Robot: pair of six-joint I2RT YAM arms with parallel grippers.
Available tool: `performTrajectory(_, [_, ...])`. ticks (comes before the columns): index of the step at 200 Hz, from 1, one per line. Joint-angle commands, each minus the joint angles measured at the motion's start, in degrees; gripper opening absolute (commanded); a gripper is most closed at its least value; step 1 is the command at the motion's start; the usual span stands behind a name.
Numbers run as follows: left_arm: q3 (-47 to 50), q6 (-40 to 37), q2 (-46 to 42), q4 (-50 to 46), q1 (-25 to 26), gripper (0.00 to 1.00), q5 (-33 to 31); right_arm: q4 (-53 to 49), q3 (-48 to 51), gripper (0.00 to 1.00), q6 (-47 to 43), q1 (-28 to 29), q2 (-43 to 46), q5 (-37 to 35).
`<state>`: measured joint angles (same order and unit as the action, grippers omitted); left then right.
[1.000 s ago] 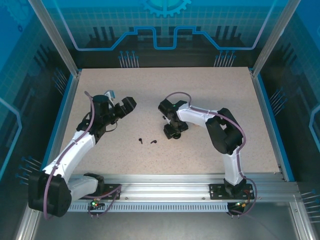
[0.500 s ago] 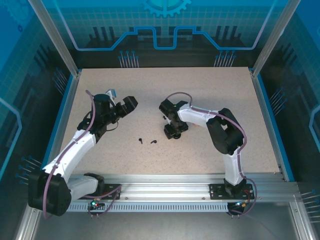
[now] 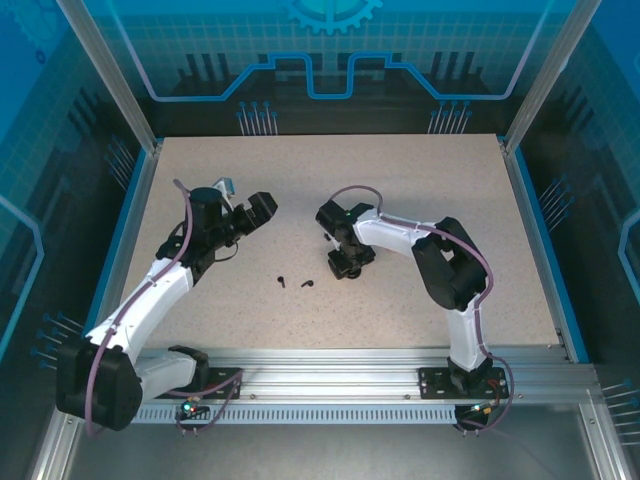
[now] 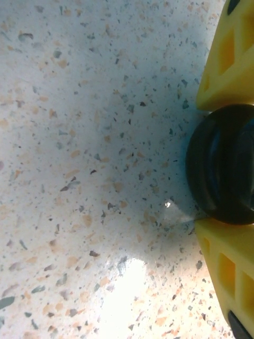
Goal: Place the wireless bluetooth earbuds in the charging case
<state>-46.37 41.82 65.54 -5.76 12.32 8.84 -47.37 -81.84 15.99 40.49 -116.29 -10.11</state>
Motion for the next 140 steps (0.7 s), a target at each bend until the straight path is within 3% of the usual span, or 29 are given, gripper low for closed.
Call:
performTrajectory(1, [-1.8, -1.2, 0.3, 0.0, 0.8, 0.99, -0.7, -6.6, 1.0, 0.56, -0.9, 1.3, 0.6, -0.7])
performTrajectory(24, [-1.7, -1.1, 0.3, 0.1, 1.0, 0.99, -0.7, -7.6, 0.5, 0.58, -0.8, 2.0, 0.2, -1.7])
performTrajectory(82, [-1.7, -1.1, 1.0, 1.3, 1.6, 0.99, -0.8, -8.0, -0.3, 0.42, 1.5, 2.0, -0.5, -0.8])
performTrajectory(140, [2.3, -1.8, 2.3, 9.3, 2.3, 0.99, 2.8, -4.0, -1.1, 0.38, 15.1, -2.7, 3.0, 2.1])
